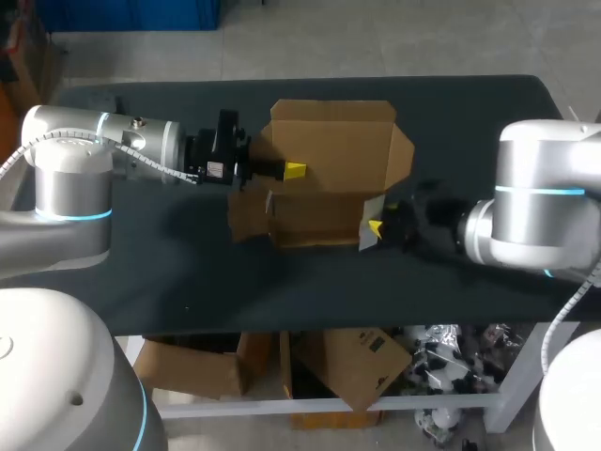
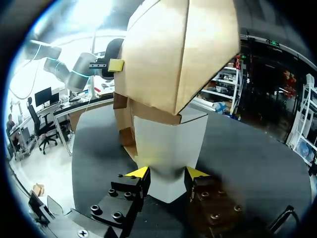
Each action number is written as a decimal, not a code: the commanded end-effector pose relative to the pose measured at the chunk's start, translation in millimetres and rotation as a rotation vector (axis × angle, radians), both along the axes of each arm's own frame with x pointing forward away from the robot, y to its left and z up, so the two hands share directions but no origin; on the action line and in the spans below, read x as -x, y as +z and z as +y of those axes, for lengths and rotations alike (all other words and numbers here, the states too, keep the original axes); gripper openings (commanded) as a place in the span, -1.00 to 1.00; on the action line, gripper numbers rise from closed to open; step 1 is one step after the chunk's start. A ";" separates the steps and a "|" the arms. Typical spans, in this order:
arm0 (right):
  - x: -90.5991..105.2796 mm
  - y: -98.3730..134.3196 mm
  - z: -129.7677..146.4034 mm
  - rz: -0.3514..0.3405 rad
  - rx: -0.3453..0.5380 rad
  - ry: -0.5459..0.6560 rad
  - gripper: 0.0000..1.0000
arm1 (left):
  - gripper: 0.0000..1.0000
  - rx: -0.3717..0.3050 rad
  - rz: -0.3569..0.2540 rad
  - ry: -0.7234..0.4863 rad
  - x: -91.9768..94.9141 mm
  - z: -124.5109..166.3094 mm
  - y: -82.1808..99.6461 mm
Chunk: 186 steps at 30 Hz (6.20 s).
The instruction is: Assemble the packaging by folding the flat box into shape, placing the metal phone stand inside, and closing the box properly
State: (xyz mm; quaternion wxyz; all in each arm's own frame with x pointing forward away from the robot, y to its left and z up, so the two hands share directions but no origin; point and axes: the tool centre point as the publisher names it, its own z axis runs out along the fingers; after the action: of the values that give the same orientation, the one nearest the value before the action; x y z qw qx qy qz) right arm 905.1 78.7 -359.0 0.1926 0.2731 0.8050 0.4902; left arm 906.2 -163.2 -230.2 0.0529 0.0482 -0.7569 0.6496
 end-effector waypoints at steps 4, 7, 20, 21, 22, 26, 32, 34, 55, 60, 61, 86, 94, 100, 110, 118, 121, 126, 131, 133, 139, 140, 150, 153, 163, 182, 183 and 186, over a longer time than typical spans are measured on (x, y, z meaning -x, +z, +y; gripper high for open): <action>2.7 -4.2 4.7 -0.023 -0.003 -0.079 -0.08 | -1.00 0.001 0.000 -0.002 0.5 -0.5 -2.7; 2.9 -4.3 3.7 -0.025 0.002 -0.112 -0.09 | -1.00 0.001 0.000 -0.002 0.5 -0.5 -2.7; -0.6 -9.6 2.0 -0.013 -0.003 -0.181 -0.07 | -1.00 0.001 0.000 -0.002 0.5 -0.5 -2.7; -1.2 -9.9 2.3 -0.012 -0.003 -0.185 -0.07 | -1.00 0.001 0.000 -0.002 0.5 -0.5 -2.7; -2.0 -10.0 2.7 -0.011 -0.004 -0.190 -0.07 | -1.00 0.001 0.000 -0.002 0.5 -0.5 -2.7; -4.0 -9.8 3.9 -0.012 -0.006 -0.203 -0.08 | -1.00 0.001 0.000 -0.002 0.5 -0.5 -2.7; -4.6 -10.3 5.8 -0.017 -0.017 -0.230 -0.08 | -1.00 0.001 0.000 -0.002 0.5 -0.5 -2.7; -5.0 -11.0 5.8 -0.017 -0.023 -0.242 -0.08 | -1.00 0.001 0.000 -0.002 0.5 -0.5 -2.7; -6.9 -12.3 3.2 -0.029 -0.071 -0.378 -0.09 | -1.00 0.001 0.000 -0.002 0.5 -0.5 -2.7; -9.5 -11.2 7.1 -0.030 -0.078 -0.397 -0.11 | -1.00 0.001 0.000 -0.002 0.5 -0.5 -2.7; -9.7 -11.1 7.9 -0.031 -0.081 -0.404 -0.11 | -1.00 0.001 0.000 -0.002 0.5 -0.5 -2.7; -3.8 -12.7 11.2 -0.045 -0.135 -0.545 -0.18 | -1.00 0.001 0.000 -0.002 0.5 -0.5 -2.7; -5.6 -13.7 11.2 -0.044 -0.144 -0.566 -0.25 | -1.00 0.001 0.000 -0.002 0.5 -0.5 -2.7; -10.0 -13.0 12.6 -0.044 -0.148 -0.575 -0.29 | -1.00 0.001 0.000 -0.002 0.5 -0.5 -2.7; -15.3 -13.6 15.0 -0.041 -0.156 -0.586 -0.31 | -1.00 0.001 0.000 -0.002 0.5 -0.5 -2.7; -17.9 -13.8 14.9 -0.039 -0.160 -0.597 -0.36 | -1.00 0.001 0.000 -0.002 0.5 -0.5 -2.7; -19.1 -13.9 14.9 -0.039 -0.161 -0.600 -0.39 | -1.00 0.001 0.000 -0.002 0.5 -0.5 -2.7; -20.1 -14.3 15.2 -0.038 -0.163 -0.607 -0.45 | -1.00 0.001 0.000 -0.002 0.5 -0.5 -2.7; -20.7 -14.5 15.4 -0.037 -0.166 -0.612 -0.54 | -1.00 0.001 0.000 -0.002 0.5 -0.5 -2.7; -20.9 -14.6 15.4 -0.037 -0.166 -0.613 -0.55 | -1.00 0.001 0.000 -0.002 0.5 -0.5 -2.7; -21.2 -14.8 14.5 -0.033 -0.165 -0.614 -0.64 | -1.00 0.001 0.000 -0.002 0.5 -0.5 -2.7; -21.2 -14.8 14.1 -0.032 -0.165 -0.614 -0.65 | -1.00 0.001 0.000 -0.002 0.5 -0.5 -2.7; -19.5 -13.8 11.6 -0.025 -0.158 -0.612 -0.95 | -1.00 0.001 0.000 -0.002 0.5 -0.5 -2.7; -18.6 -13.6 10.6 -0.021 -0.156 -0.609 -0.86 | -1.00 0.001 0.000 -0.002 0.5 -0.5 -2.7; -15.7 -13.6 7.7 -0.009 -0.151 -0.599 -1.00 | -1.00 0.001 0.000 -0.003 0.5 -0.7 -2.5; 0.7 -4.8 -11.3 0.015 -0.155 -0.516 -1.00 | 1.00 -0.085 -0.066 -0.002 6.5 -9.5 9.8; 0.8 -4.7 -12.3 0.020 -0.157 -0.513 -1.00 | 1.00 -0.086 -0.069 -0.003 7.3 -9.8 10.3; -0.6 -5.2 -16.1 0.038 -0.157 -0.499 -1.00 | 1.00 -0.096 -0.084 -0.002 9.7 -9.0 11.7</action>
State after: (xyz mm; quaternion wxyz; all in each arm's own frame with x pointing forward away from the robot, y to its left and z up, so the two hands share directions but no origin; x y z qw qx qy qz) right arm 902.9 70.4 -367.8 0.2855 0.4924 0.6689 0.4782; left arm 900.7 -173.7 -221.7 0.0237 0.0204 -0.7870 0.6162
